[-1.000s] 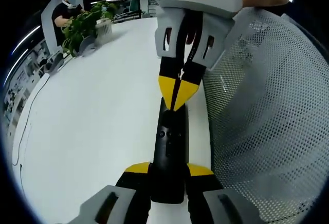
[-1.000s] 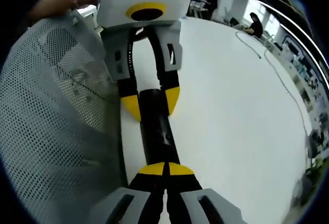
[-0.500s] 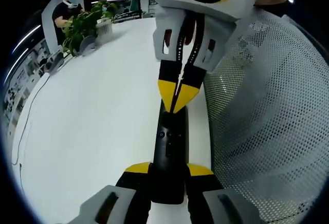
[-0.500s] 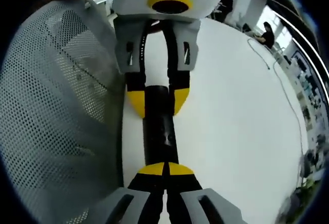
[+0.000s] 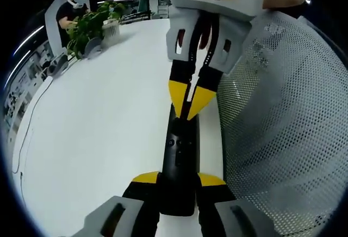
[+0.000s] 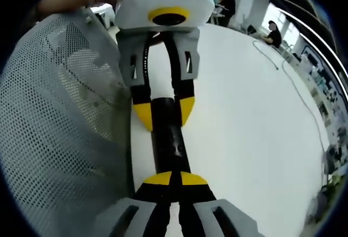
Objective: Press the specified remote control buttons in sequence, fully releasing each button before pressing the next.
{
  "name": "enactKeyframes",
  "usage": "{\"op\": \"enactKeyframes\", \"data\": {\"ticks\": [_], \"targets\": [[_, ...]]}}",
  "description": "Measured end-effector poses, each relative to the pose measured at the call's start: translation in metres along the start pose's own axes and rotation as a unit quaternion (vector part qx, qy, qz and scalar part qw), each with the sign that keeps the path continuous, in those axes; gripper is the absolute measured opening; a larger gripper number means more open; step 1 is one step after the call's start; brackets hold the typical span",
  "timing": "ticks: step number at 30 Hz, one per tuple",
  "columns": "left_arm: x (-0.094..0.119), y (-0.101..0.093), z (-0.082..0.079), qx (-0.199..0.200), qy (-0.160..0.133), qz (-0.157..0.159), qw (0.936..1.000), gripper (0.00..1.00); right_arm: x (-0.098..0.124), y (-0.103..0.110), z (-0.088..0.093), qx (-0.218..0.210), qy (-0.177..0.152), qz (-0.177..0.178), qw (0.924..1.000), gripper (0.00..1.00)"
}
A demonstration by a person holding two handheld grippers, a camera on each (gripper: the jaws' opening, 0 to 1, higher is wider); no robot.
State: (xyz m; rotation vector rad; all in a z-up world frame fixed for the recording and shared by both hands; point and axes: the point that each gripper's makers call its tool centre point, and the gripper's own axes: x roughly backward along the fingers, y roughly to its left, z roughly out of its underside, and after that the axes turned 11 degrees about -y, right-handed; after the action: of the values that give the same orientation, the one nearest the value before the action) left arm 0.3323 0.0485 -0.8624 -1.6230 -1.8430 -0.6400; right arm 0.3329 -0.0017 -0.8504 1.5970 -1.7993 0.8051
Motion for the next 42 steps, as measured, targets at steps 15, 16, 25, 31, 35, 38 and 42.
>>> {"op": "enactKeyframes", "data": {"ticks": [15,16,25,31,35,38,42], "targets": [[-0.0001,-0.0004,-0.0005,0.004,-0.002,0.001,1.0000,0.25,-0.0047,-0.0008,0.0028,0.022,0.040,-0.026,0.9986,0.02],[-0.0002,-0.0005,-0.0005,0.003,-0.002,0.002,1.0000,0.25,-0.0045,-0.0005,0.0031,0.023,0.040,-0.027,0.9986,0.02],[-0.0002,-0.0004,-0.0009,0.007,-0.006,0.001,1.0000,0.25,-0.0022,-0.0004,0.0007,-0.010,0.015,-0.009,0.9998,0.03],[-0.0001,-0.0004,-0.0010,0.007,-0.005,0.001,1.0000,0.25,-0.0061,0.0000,-0.0063,-0.005,0.009,-0.007,0.9999,0.05],[-0.0002,-0.0002,-0.0010,0.007,-0.006,0.001,1.0000,0.25,-0.0081,0.0012,-0.0039,0.015,0.024,-0.013,0.9995,0.05],[-0.0004,-0.0002,-0.0009,0.007,-0.006,0.001,1.0000,0.25,-0.0093,0.0010,-0.0030,0.024,0.033,-0.017,0.9990,0.05],[-0.0004,-0.0001,-0.0010,0.010,-0.008,0.001,0.9999,0.25,-0.0108,0.0012,-0.0031,0.027,0.046,-0.015,0.9984,0.04]]}}
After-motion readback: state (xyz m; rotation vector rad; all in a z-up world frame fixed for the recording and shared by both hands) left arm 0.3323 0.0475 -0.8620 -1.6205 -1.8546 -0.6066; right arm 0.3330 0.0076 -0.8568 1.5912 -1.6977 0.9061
